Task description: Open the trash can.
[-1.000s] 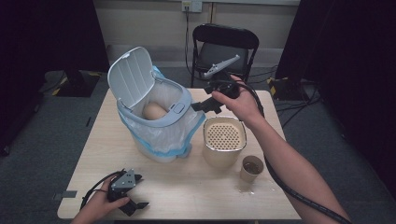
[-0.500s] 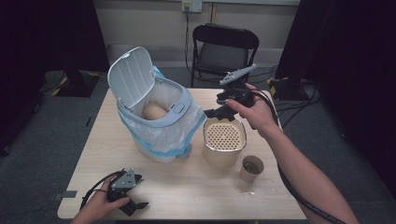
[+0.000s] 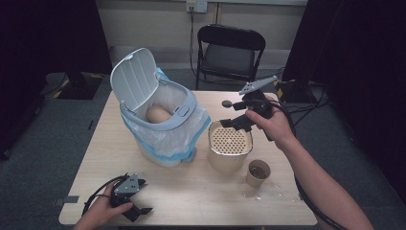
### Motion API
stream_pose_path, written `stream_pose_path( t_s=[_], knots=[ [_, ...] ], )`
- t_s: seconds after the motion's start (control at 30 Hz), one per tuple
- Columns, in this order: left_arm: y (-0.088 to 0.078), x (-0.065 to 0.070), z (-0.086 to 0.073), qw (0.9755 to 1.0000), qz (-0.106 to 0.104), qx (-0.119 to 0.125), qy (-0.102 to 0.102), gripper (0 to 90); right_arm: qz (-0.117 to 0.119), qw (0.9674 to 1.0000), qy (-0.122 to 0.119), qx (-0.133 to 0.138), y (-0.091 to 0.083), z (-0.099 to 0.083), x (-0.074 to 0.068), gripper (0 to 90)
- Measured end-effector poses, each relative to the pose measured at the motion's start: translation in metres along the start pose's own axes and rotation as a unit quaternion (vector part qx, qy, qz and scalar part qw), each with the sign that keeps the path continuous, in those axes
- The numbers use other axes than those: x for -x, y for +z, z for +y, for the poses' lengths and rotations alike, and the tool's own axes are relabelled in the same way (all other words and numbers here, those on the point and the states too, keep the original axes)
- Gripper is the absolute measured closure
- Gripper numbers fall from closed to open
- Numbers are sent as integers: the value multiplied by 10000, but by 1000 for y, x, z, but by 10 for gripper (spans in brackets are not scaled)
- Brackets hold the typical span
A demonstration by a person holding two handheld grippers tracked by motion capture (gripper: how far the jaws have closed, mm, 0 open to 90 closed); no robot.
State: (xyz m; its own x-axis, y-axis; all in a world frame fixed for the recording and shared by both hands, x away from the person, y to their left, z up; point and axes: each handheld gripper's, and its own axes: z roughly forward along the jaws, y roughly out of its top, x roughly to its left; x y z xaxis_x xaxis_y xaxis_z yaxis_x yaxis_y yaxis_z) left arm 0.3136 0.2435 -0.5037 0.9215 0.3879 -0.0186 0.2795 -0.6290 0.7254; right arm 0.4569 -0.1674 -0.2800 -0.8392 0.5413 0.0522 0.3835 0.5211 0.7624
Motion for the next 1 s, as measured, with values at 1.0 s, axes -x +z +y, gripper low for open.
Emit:
stream_pose_path(
  t_s=[1.0],
  knots=[
    [0, 0, 0, 10000, -1, -24, 17, 0, -70, 9998, 102, 168, -23, -53, -3, 144]
  ],
)
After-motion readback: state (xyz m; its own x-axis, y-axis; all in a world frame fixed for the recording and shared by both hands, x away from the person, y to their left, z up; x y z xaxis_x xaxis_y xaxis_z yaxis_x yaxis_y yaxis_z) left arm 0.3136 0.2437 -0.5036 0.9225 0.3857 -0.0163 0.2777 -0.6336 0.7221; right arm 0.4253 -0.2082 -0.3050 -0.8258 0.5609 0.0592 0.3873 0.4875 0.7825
